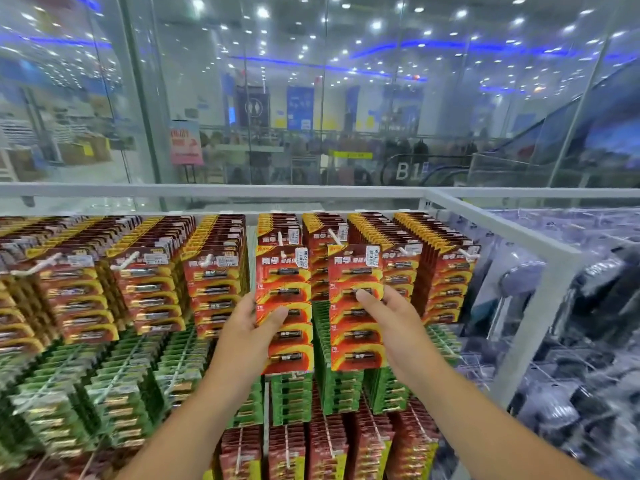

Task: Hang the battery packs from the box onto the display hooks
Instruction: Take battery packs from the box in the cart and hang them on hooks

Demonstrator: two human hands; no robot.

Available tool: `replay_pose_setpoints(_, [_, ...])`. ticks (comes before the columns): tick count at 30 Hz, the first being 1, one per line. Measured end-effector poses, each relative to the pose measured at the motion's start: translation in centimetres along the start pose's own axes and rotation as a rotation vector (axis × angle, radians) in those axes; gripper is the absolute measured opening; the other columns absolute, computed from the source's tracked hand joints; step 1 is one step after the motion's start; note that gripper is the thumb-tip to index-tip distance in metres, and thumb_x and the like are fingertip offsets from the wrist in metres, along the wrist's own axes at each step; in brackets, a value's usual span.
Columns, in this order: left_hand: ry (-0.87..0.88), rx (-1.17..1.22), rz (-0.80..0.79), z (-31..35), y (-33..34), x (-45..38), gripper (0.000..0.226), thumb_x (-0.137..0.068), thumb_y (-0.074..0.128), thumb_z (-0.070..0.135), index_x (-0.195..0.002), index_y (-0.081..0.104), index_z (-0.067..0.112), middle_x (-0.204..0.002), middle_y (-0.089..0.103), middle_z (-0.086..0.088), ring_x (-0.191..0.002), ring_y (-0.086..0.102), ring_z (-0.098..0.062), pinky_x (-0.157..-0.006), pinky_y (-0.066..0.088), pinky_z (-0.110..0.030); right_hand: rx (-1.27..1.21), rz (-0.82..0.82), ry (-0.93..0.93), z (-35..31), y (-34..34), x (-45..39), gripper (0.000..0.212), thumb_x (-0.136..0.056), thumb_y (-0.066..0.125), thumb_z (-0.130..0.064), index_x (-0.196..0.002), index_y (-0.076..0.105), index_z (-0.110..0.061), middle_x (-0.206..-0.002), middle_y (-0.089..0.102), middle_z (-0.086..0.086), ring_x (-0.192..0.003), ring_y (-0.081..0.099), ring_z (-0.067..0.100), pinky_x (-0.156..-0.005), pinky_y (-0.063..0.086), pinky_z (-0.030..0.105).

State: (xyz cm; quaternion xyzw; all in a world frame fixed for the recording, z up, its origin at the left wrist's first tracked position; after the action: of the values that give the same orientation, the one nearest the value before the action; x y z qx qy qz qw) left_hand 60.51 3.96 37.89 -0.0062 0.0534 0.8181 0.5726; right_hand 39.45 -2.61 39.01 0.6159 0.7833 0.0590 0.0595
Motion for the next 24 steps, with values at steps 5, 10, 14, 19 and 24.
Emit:
replay_pose_setpoints(5, [-0.003,0.027,-0.014,-0.24,-0.13,-0.34,0.036,-0.101,0.066,0.031,-0.135,0.058,0.035,-0.116,0.077,0.011,-0.098,0.077,-0.013,-0.076,0.065,-0.04,-0.025,0.003,-0.014,0.26,-0.19,-0.56,0.104,-0.062,0.085,-0.076,-0.148,0.053,-0.027,-0.14,0.067,-0.001,-0.129,0.064,0.028,-0.105,0.052,0.06])
replay_pose_setpoints(10, [0.002,0.058,-0.031,-0.28,-0.01,-0.18,0.033,-0.102,0.065,0.027,-0.134,0.059,0.033,-0.114,0.079,0.007,-0.096,0.078,-0.016,-0.07,0.065,-0.038,0.016,0.002,-0.011,-0.22,-0.19,-0.58,0.038,-0.099,0.068,-0.041,-0.132,0.067,-0.023,-0.118,0.078,0.001,-0.111,0.074,0.026,-0.099,0.058,0.057])
replay_pose_setpoints(14, [-0.007,0.064,-0.018,-0.23,0.09,-0.44,0.037,-0.101,0.066,0.029,-0.137,0.058,0.032,-0.116,0.078,0.006,-0.097,0.078,-0.017,-0.07,0.065,-0.038,0.023,0.012,-0.036,-0.2,-0.12,-0.24,0.031,-0.102,0.065,-0.038,-0.128,0.069,-0.023,-0.117,0.078,0.0,-0.11,0.074,0.025,-0.1,0.057,0.057])
replay_pose_setpoints(19, [-0.004,0.061,-0.01,-0.5,0.07,-0.55,0.035,-0.102,0.065,0.028,-0.136,0.058,0.031,-0.115,0.078,0.007,-0.097,0.078,-0.016,-0.07,0.065,-0.036,0.022,-0.025,-0.028,-0.34,-0.04,0.12,0.025,-0.104,0.061,-0.032,-0.125,0.07,-0.022,-0.11,0.08,-0.002,-0.101,0.077,0.017,-0.089,0.062,0.044])
replay_pose_setpoints(24, [-0.009,0.069,-0.015,-0.75,0.22,-0.89,0.029,-0.102,0.064,0.028,-0.131,0.06,0.034,-0.115,0.078,0.007,-0.098,0.078,-0.018,-0.076,0.064,-0.042,0.013,0.008,-0.014,0.23,0.48,-0.62,0.056,-0.088,0.076,-0.054,-0.134,0.065,-0.023,-0.121,0.077,-0.001,-0.113,0.073,0.024,-0.092,0.061,0.05])
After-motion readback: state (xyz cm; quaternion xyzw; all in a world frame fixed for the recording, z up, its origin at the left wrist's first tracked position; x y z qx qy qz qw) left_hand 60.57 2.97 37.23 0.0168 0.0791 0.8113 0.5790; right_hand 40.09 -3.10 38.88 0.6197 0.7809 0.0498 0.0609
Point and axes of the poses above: each hand's wrist, its own x-axis away from the middle knuckle, its own y-axis out of the palm, z = x × y, the point moved 1 cm from there along -x, towards the middle knuckle
